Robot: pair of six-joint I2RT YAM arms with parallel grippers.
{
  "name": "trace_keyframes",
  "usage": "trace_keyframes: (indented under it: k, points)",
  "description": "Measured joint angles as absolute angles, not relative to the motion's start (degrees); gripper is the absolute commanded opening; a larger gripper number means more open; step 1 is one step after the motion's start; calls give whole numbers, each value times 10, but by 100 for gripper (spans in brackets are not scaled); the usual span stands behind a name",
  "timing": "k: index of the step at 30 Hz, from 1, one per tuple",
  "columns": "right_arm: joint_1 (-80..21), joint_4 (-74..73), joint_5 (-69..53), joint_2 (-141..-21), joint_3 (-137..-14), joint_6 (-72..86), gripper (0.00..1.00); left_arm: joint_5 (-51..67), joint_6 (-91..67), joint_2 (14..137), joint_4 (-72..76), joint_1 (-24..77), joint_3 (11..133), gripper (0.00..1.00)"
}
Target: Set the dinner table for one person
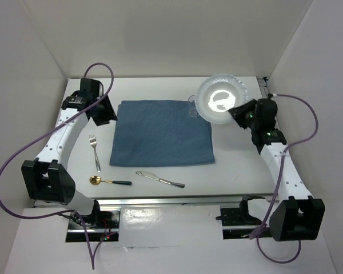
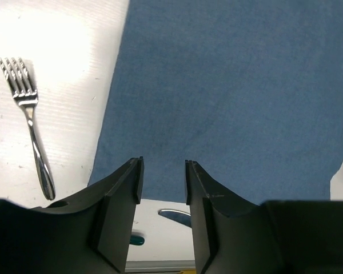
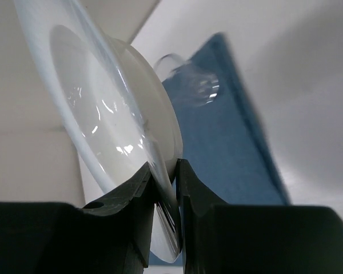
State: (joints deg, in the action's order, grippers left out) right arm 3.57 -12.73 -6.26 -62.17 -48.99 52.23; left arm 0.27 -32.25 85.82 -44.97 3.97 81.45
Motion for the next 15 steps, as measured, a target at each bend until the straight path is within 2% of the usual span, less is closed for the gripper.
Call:
trace_keyframes:
  k: [3, 7, 15]
  points:
    - [-47, -119, -76, -658, -555, 488, 0, -27, -349, 858, -460, 34, 814, 53]
    - [-156, -107, -123, -766, -658, 460, 0, -58, -394, 835, -476, -11, 803, 55]
    - [-231, -83, -221, -967, -702, 459, 0, -116, -437, 689, -478, -83, 762, 54]
